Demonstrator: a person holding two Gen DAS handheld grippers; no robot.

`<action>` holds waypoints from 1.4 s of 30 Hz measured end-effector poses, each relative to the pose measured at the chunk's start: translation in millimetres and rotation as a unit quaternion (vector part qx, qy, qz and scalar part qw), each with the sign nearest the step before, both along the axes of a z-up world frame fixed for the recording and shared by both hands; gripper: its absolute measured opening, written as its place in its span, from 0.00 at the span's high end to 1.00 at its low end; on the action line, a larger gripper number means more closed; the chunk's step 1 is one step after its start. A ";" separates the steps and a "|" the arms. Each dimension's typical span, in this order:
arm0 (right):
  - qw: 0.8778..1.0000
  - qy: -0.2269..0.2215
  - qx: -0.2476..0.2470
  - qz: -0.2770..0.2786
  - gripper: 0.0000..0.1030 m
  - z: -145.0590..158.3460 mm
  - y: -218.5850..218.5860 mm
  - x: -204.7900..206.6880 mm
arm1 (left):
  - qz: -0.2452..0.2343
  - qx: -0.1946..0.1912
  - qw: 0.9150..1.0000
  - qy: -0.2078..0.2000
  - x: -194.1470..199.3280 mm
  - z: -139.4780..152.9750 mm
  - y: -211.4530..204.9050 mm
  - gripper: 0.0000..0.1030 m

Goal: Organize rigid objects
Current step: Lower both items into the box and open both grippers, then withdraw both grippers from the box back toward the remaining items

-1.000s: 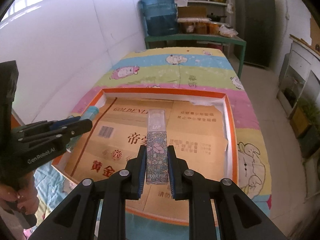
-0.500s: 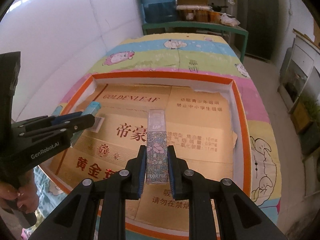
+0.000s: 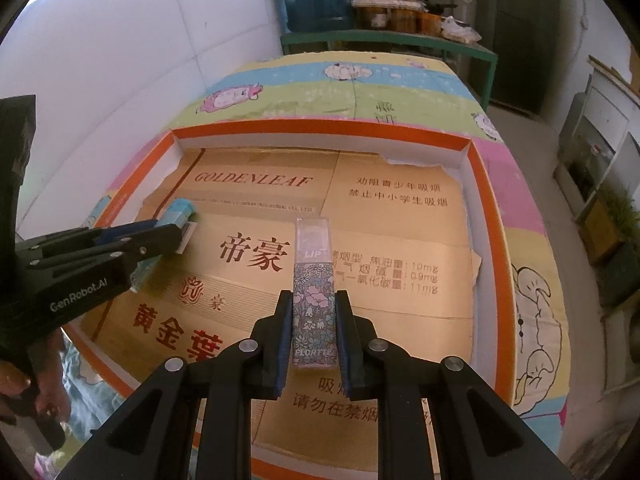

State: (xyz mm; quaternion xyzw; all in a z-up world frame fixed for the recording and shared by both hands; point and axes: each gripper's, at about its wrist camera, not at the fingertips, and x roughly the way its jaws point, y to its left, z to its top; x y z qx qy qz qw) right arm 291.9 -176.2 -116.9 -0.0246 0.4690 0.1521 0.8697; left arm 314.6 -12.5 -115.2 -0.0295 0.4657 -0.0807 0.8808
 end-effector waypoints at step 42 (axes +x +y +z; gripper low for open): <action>0.995 -0.085 0.022 -0.037 0.57 60.9 -0.7 -130.2 | 0.022 0.026 0.994 -0.102 -131.8 69.8 7.5 0.51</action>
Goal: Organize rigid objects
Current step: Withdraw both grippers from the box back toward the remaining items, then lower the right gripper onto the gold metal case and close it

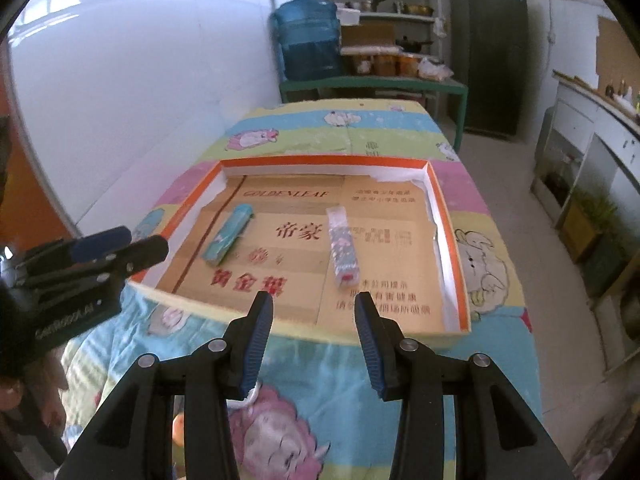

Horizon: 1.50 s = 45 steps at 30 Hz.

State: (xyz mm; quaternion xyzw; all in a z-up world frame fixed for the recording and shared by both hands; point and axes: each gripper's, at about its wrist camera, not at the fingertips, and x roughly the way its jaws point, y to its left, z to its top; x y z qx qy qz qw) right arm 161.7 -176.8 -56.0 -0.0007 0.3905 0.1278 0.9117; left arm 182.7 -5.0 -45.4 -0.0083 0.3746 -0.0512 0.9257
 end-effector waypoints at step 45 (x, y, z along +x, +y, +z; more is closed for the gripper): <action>0.999 0.026 -0.016 0.039 0.57 -19.7 25.1 -121.6 | -0.002 -0.009 1.000 0.008 -103.1 -14.6 7.5 0.51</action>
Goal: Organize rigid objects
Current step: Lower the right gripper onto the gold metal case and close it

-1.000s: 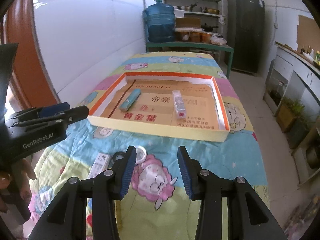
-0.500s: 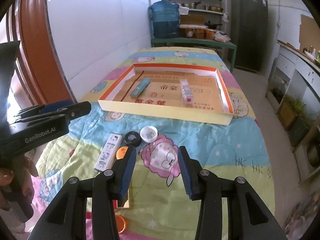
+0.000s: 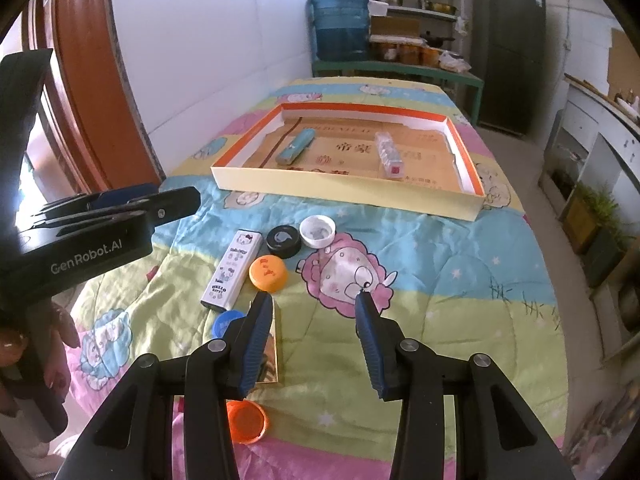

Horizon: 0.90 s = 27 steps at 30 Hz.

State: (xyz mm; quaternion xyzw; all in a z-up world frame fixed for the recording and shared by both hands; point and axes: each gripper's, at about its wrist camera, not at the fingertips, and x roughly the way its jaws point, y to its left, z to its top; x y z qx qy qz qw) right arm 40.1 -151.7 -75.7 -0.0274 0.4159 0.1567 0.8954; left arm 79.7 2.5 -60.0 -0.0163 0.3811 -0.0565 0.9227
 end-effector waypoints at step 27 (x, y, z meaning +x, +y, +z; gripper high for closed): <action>0.997 0.063 -0.015 0.047 0.57 -31.4 18.1 2.0 | -0.022 -0.009 0.998 0.059 -0.6 -33.2 -8.0 0.51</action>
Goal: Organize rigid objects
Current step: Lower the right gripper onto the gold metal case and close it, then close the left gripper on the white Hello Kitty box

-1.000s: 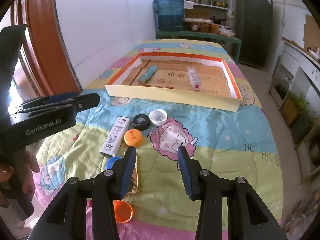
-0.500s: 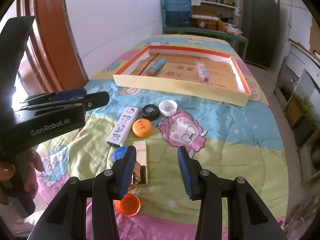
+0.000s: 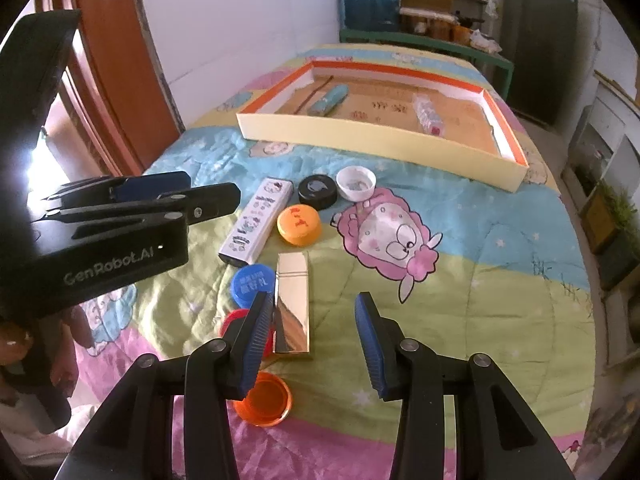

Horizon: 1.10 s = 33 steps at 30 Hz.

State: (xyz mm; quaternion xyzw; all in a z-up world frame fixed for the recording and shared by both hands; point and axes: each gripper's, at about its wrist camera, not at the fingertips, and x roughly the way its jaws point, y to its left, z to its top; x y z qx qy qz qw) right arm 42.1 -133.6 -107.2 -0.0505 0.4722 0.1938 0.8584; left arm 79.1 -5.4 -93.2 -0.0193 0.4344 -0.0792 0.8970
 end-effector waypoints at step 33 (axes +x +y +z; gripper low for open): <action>0.999 0.000 0.039 0.000 0.82 -5.7 -11.8 8.5 | -0.013 -0.014 0.999 0.027 14.5 -24.1 -2.4 0.75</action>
